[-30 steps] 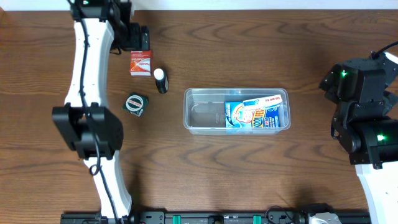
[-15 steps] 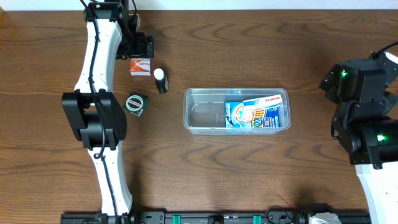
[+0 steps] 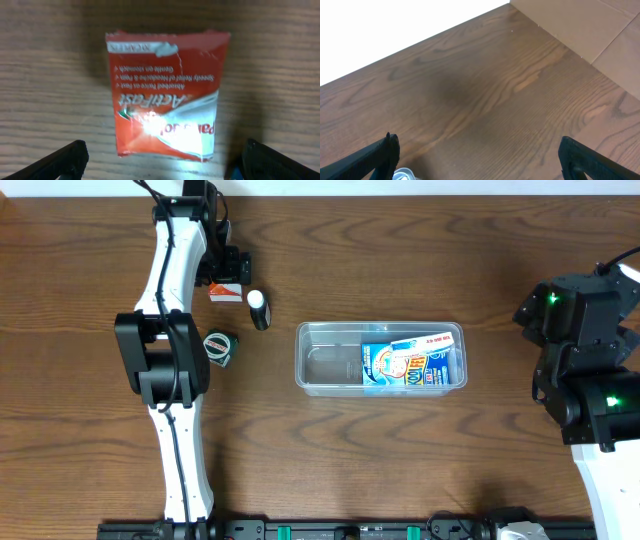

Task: Pack container
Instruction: 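Lower the left gripper onto the red box and close on it, then lift the red box and carry it over the container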

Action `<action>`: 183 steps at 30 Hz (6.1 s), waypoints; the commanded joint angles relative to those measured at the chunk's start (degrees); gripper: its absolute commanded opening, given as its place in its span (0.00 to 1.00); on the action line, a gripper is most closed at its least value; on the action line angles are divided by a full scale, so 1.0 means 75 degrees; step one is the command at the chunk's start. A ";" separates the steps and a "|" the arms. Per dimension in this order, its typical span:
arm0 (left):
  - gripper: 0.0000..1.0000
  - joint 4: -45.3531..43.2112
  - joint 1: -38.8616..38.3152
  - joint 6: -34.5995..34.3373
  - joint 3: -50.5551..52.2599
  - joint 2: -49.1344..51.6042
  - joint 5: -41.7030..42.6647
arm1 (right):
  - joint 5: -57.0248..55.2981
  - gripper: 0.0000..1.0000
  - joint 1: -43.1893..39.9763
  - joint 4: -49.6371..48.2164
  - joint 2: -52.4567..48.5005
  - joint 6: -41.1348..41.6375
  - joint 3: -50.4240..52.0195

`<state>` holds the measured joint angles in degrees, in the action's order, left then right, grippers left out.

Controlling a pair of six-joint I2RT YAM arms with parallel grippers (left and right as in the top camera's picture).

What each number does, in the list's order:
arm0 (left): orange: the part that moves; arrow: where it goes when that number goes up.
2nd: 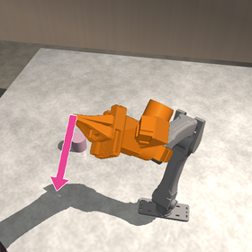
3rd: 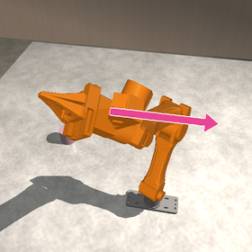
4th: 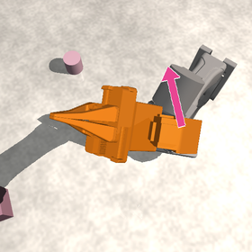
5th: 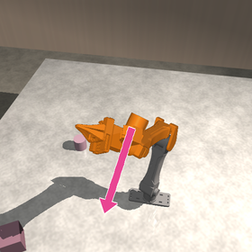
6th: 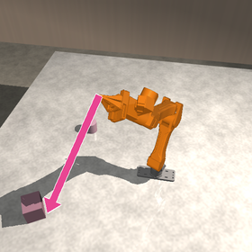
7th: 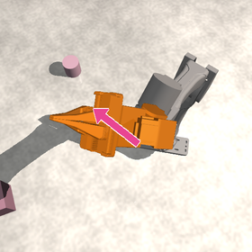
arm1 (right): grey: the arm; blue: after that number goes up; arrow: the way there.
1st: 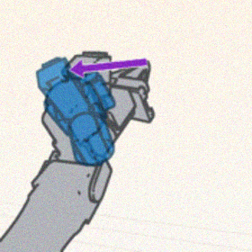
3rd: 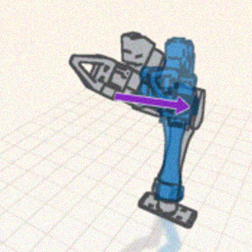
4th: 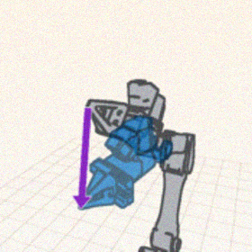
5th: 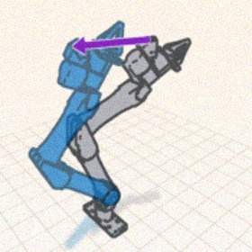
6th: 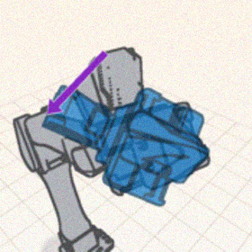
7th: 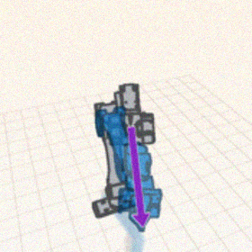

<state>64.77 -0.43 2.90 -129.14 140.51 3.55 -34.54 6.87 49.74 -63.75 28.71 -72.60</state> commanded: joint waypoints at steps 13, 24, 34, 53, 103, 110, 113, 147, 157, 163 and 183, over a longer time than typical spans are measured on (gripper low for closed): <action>0.99 -0.0341 0.0061 0.0064 -0.0096 0.0376 -0.0224 | -0.0157 0.99 -0.0079 0.0006 -0.0017 0.0082 -0.0090; 0.99 -0.0463 0.0061 0.0064 -0.0099 0.0638 -0.0224 | -0.0157 0.99 -0.0079 0.0006 -0.0017 0.0082 -0.0090; 0.80 -0.0458 0.0061 0.0058 -0.0099 0.0659 -0.0224 | -0.0157 0.99 -0.0079 0.0006 -0.0017 0.0082 -0.0090; 0.74 0.0134 0.0061 -0.0029 -0.0198 0.0163 -0.0221 | -0.0157 0.99 -0.0079 0.0006 -0.0017 0.0082 -0.0090; 0.82 0.0697 0.0032 0.0012 -0.0312 0.0635 -0.0221 | -0.0157 0.99 -0.0079 0.0006 -0.0017 0.0082 -0.0090; 0.83 0.0618 0.0032 0.0015 -0.0312 0.0828 -0.0221 | -0.0157 0.99 -0.0079 0.0006 -0.0017 0.0082 -0.0090; 0.82 0.0606 0.0032 0.0012 -0.0312 0.0828 -0.0219 | -0.0157 0.99 -0.0079 0.0006 -0.0017 0.0082 -0.0090; 0.64 0.0525 -0.0096 0.0003 -0.0312 0.1256 -0.0140 | -0.0157 0.99 -0.0079 0.0006 -0.0017 0.0082 -0.0090; 0.62 0.0743 -0.0096 0.0003 -0.0321 0.1058 -0.0149 | -0.0157 0.99 -0.0079 0.0006 -0.0017 0.0079 -0.0090; 0.63 0.0935 -0.0099 0.0003 -0.0329 0.0391 -0.0140 | -0.0157 0.99 -0.0079 0.0006 -0.0017 0.0082 -0.0090; 0.62 0.2328 -0.1075 -0.0548 -0.0329 -0.2973 0.0122 | -0.0154 0.99 -0.0079 0.0006 -0.0017 0.0082 -0.0090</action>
<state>81.25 -6.20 -0.25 -131.48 119.59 4.01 -34.52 6.87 49.74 -63.75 28.71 -72.60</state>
